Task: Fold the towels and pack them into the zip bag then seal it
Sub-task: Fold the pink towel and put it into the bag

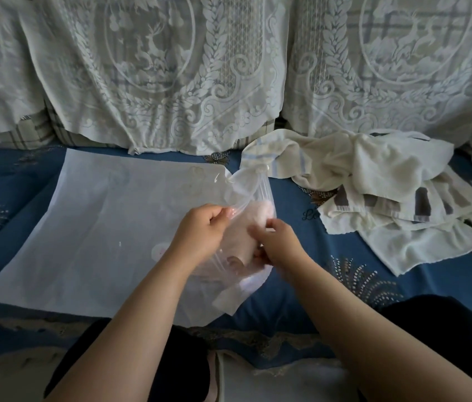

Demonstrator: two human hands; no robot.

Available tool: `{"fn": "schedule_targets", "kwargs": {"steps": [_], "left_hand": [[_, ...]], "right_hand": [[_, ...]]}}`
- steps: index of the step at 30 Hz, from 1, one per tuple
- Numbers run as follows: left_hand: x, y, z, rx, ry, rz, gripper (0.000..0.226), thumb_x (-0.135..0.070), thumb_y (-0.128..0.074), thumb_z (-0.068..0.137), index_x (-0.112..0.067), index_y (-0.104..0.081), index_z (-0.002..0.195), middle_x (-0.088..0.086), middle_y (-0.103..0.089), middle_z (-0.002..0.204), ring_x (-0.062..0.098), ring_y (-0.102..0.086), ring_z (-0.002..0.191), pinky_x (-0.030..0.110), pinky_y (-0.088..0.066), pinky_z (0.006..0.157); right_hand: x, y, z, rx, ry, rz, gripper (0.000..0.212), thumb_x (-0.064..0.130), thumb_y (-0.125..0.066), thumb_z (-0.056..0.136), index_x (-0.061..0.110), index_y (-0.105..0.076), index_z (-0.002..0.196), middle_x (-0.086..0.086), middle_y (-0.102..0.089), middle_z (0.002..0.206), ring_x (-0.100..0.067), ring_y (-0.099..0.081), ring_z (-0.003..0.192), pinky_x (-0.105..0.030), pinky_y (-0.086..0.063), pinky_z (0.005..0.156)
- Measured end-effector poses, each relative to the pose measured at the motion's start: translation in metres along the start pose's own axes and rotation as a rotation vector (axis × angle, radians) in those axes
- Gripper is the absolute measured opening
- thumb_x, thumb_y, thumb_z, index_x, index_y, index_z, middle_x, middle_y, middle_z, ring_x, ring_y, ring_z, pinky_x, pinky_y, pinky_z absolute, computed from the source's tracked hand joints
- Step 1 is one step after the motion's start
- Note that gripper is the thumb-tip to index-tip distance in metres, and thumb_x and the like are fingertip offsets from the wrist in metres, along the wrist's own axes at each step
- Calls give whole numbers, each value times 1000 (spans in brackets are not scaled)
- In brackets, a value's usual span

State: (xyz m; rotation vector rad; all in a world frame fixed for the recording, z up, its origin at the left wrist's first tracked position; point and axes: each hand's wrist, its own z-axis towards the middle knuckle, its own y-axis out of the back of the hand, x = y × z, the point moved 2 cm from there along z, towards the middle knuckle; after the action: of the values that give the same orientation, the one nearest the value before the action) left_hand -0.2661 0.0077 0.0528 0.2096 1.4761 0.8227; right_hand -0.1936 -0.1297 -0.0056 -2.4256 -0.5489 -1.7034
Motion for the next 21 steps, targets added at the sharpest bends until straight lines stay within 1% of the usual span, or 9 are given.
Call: {"fn": "schedule_targets", "kwargs": {"steps": [3,5,8,10,13,15,18,20,21], "left_hand": [[-3,8,-1,-18,58,-107,36,-29,-48,98,0,-66,87,12,-60,73,14,-49,68,26,-38,61],[0,16,2,-87,115,-172,32,-28,-48,98,-10,-66,79,0,-58,68,7,-48,61,21,-38,59],[6,23,8,-155,167,-274,32,-30,-50,98,-20,-62,70,-14,-56,56,-3,-47,50,17,-38,57],[7,19,12,-146,193,-311,33,-31,-50,98,-20,-63,70,-8,-58,62,3,-48,55,23,-39,62],[0,6,14,-112,218,-318,30,-32,-52,97,-18,-68,76,-3,-59,68,11,-50,66,27,-40,68],[-7,-3,14,-97,214,-309,26,-30,-51,97,-14,-72,91,-5,-63,76,8,-55,74,24,-42,72],[-15,-11,16,-100,205,-291,27,-28,-51,98,-14,-70,110,-8,-64,91,5,-58,86,18,-40,76],[-16,-11,19,-128,204,-274,28,-30,-50,98,-13,-71,106,-4,-61,81,7,-55,72,18,-40,67],[-14,-8,21,-159,206,-269,30,-30,-49,98,-11,-72,102,-1,-55,70,9,-50,63,19,-38,61]], "right_hand": [[12,-39,20,329,-87,254,21,5,-56,92,1,-53,112,-15,-64,92,-22,-65,79,-33,-59,76],[12,-50,30,511,-124,297,28,-1,-51,92,1,-49,120,-17,-59,107,-20,-62,92,-29,-55,81],[13,-43,31,468,-112,4,45,9,-57,91,1,-44,134,-11,-55,121,-20,-62,96,-30,-57,72],[9,-35,30,381,-131,-257,65,37,-61,90,3,-37,140,-14,-59,124,-23,-69,89,-30,-60,64],[10,-29,25,369,-192,-528,85,72,-51,78,0,-48,123,-17,-70,103,-28,-73,80,-34,-60,67],[21,-30,25,338,-191,-552,75,73,-43,82,3,-54,107,-14,-68,96,-24,-70,66,-28,-56,56],[37,-32,20,342,-152,-633,42,38,-35,99,5,-48,75,-7,-60,60,-19,-54,59,-25,-42,50],[31,-26,22,272,-128,-710,33,18,-40,95,7,-45,64,-4,-49,36,-18,-48,49,-24,-40,48],[24,-20,24,231,-122,-742,31,15,-43,93,7,-45,63,-4,-48,39,-17,-46,46,-25,-42,48]]}}
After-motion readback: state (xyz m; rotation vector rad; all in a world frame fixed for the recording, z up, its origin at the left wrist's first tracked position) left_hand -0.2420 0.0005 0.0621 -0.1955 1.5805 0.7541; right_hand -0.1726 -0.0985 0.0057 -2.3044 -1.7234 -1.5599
